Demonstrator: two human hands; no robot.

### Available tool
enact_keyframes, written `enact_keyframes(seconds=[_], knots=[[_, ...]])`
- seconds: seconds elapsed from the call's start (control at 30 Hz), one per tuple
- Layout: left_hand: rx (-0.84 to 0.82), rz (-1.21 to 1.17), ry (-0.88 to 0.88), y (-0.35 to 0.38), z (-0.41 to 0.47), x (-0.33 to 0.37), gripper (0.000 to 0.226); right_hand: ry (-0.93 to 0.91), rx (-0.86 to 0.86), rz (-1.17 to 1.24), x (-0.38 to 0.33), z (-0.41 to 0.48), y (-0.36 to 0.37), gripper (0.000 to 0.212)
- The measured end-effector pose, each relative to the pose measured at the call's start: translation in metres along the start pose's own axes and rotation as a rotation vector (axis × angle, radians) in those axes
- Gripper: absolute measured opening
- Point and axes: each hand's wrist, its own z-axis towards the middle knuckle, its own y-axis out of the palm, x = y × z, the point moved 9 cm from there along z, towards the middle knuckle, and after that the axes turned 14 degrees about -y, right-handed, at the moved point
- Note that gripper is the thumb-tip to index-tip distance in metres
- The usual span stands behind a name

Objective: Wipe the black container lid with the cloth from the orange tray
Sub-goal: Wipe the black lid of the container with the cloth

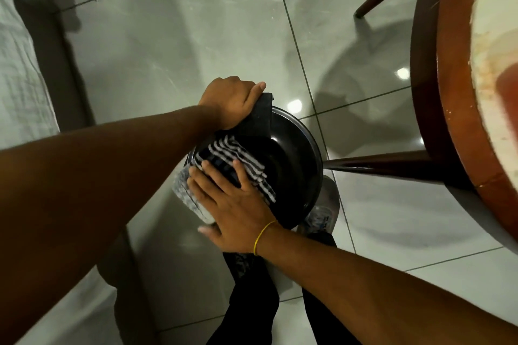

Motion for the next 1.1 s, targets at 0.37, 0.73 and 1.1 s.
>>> enact_keyframes(seconds=[0.37,0.73,1.1], knots=[[0.008,0.026,-0.053,-0.006,-0.007,0.001,0.059,-0.312,-0.026,-0.365,-0.004,-0.133,0.026,0.081],[0.281,-0.025,-0.063,-0.050,-0.070,0.020,0.029,-0.152,-0.099,0.059,0.021,-0.153,-0.021,0.108],[-0.109,-0.228,-0.443,0.044,-0.297,0.051,0.047,-0.008,-0.089,0.099,0.090,-0.096,-0.064,0.041]])
